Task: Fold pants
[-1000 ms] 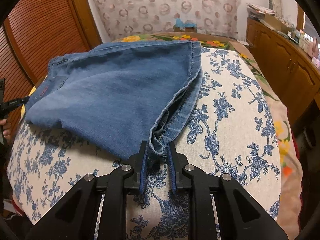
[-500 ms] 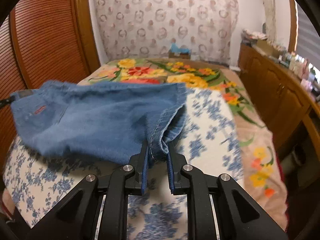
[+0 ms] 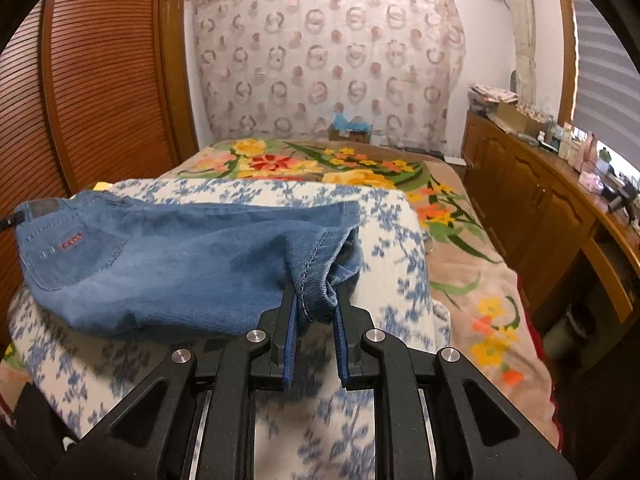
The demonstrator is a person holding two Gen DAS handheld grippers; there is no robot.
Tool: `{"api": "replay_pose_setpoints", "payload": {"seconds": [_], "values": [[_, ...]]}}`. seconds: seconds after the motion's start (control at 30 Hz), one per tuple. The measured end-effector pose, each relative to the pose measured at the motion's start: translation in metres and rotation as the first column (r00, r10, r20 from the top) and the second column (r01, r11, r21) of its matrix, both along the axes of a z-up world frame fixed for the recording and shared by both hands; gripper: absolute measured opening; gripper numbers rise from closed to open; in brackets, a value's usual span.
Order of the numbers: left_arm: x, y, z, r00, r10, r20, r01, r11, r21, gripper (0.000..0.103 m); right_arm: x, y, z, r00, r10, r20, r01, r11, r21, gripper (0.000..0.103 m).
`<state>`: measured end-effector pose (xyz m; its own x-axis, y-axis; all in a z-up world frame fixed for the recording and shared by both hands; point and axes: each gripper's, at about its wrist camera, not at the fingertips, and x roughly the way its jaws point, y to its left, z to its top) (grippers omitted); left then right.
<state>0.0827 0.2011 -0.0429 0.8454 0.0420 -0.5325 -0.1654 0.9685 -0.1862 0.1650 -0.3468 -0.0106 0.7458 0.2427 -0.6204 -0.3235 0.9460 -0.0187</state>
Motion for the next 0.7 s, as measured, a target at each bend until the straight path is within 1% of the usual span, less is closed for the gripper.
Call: {"api": "replay_pose_setpoints", "payload": {"seconds": [0.03,0.1,0.23,0.3,0.37,0.43,0.57,0.63,0.7], "values": [[-0.008,-0.002,0.000,1.000,-0.001,0.002,0.001,1.000,-0.011,0.008,-0.005,-0.001,-0.002,1.000,-0.004,-0.005,0.004,1.000,0.005,0.013],[-0.020,-0.002,0.004,1.000,-0.002,0.018,0.002,1.000,-0.009,0.008,-0.017,-0.003,-0.003,1.000,-0.003,-0.010,0.003,1.000,0.008,0.013],[-0.045,-0.006,0.012,0.999,-0.003,0.046,0.004,1.000,-0.006,0.008,-0.045,-0.008,0.003,1.000,0.000,0.013,0.000,1.000,0.014,0.013],[-0.053,-0.009,0.010,0.999,-0.004,0.037,0.005,1.000,-0.007,0.008,-0.057,-0.012,0.007,1.000,-0.002,0.017,0.001,1.000,0.030,0.013],[-0.059,-0.015,0.001,1.000,-0.015,0.006,0.015,1.000,0.018,0.008,-0.067,-0.016,0.009,1.000,-0.006,0.006,0.006,0.998,0.057,0.013],[-0.062,-0.015,-0.013,0.999,-0.018,-0.028,0.018,1.000,0.014,0.008,-0.075,-0.015,0.006,1.000,0.005,0.001,-0.005,0.999,0.054,0.013],[-0.064,-0.013,-0.033,0.997,0.001,-0.080,0.000,1.000,0.014,0.009,-0.078,-0.014,-0.016,0.999,0.000,-0.032,0.001,1.000,0.023,0.013],[-0.064,-0.012,-0.039,0.994,0.006,-0.108,-0.005,1.000,0.012,0.011,-0.075,-0.019,-0.026,0.998,-0.014,-0.060,0.016,0.999,0.037,0.014],[-0.065,-0.012,-0.042,0.992,0.001,-0.126,0.001,1.000,0.013,0.013,-0.074,-0.026,-0.036,0.995,-0.023,-0.092,0.029,0.997,0.070,0.014]]}}
